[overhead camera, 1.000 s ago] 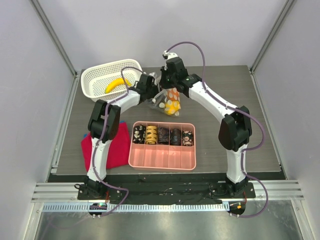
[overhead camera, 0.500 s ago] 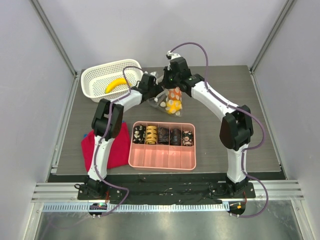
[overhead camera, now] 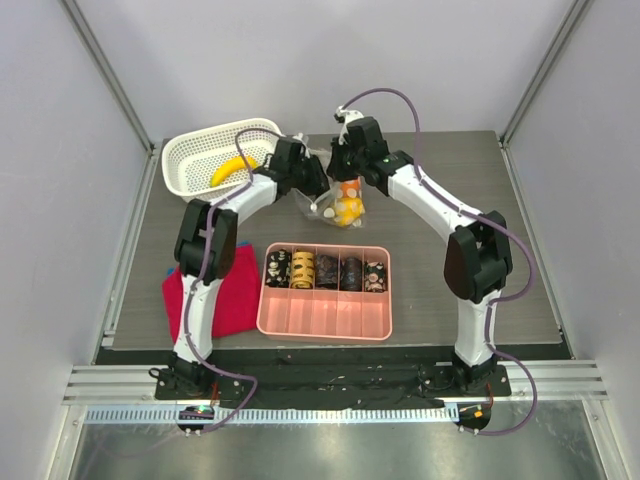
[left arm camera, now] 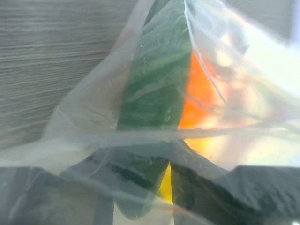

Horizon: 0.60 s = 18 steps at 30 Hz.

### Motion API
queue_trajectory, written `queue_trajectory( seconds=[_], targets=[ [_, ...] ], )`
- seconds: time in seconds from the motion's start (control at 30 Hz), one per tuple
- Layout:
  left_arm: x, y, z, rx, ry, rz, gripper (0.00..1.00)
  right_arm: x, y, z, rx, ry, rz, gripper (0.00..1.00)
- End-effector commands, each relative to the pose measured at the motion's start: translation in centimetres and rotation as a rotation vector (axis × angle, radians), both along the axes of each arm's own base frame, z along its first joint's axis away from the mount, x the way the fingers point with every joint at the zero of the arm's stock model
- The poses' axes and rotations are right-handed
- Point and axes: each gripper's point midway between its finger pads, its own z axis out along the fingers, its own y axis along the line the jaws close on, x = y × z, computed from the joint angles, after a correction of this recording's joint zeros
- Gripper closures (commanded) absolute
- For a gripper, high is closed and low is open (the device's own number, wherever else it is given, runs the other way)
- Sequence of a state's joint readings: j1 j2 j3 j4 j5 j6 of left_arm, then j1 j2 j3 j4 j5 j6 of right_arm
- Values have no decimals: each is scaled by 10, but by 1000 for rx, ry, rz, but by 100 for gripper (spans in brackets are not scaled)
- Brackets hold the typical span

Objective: Open the zip-top bag and remove the fake food

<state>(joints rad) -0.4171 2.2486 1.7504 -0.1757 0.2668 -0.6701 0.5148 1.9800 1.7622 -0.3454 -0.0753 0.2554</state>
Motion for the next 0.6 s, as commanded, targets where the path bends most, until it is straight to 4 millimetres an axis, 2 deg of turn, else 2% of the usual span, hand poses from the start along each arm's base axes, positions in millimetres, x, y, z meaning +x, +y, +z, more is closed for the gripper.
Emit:
queue_trajectory(
  seconds=[0.0,0.1,0.13,0.2,0.23,0.3,0.33,0.4,0.5,0.57],
  targets=[
    [11,-9,99,-265,-83,54,100,-14,7,44,3,-109,78,99],
    [5,-16,114,-382,-21,56,100,-17,2,42,-47,-130,82,99],
    [9,-15,121,-413,-34,54,100,-19,-2,36,-67,-128,80,99],
    [6,-15,126,-441,-11,50,100,-19,-10,36,-115,-154,76,99],
    [3,-13,125,-441,2,45,100,-20,-15,29,-141,-151,71,99],
    [-2,-11,133,-465,-1,28,100,-14,-27,29,-193,-188,31,99],
    [-11,-14,133,-508,21,-4,100,-12,-35,22,-233,-189,-1,99],
    [-18,-13,149,-582,15,-25,100,-7,-40,16,-262,-196,-23,99],
    [-32,-10,161,-678,29,-47,100,-5,-48,10,-308,-199,-43,99],
    [-35,-7,164,-699,19,-35,100,-5,-47,13,-293,-213,-39,99]
  ],
)
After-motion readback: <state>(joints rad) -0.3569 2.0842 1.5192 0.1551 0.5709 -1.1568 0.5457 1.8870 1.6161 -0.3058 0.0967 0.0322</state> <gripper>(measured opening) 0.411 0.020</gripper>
